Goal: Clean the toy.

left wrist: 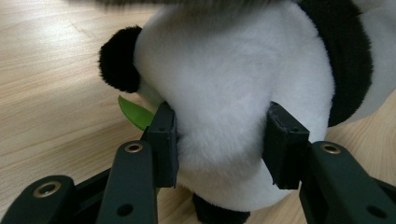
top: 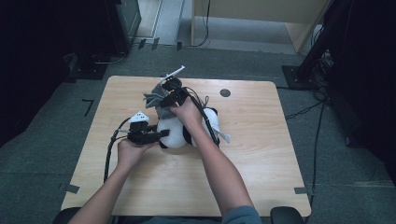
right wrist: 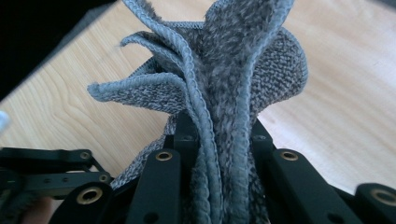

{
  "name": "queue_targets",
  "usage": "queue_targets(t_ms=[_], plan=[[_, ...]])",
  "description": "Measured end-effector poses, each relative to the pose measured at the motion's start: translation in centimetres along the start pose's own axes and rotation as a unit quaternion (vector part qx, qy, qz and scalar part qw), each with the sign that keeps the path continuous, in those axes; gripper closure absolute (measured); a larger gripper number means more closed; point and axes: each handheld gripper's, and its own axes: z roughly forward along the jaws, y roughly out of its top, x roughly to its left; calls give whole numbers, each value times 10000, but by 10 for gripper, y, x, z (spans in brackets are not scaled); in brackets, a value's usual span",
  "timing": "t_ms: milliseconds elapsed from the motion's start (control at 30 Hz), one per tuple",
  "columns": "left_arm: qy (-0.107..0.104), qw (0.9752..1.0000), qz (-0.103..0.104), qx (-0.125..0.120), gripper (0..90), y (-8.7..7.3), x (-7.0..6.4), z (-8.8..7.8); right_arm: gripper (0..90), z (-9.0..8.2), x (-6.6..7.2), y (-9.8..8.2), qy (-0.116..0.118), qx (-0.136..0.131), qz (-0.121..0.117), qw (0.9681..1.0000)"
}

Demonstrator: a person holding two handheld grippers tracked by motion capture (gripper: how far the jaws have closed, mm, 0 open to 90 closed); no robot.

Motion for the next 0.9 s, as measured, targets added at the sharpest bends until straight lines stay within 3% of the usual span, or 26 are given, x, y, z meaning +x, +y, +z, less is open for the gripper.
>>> queue_targets(t_ms=[133,233,533,800,900], plan=[[13,10000,-30,32,540,0,0,0,738,8,1,-3,-221,275,-200,9992],[40,10000,-22,29,545,0,0,0,737,6,-3,-4,-244,305,-214,9990],[47,10000,-57,15,549,0,0,1,736,-9,-26,-11,-337,286,-81,9990],[57,10000,-63,6,549,0,0,1,736,-28,-53,-25,-494,454,63,9977],[62,10000,-48,6,551,1,-1,1,736,-36,-65,-33,-433,423,148,9981]])
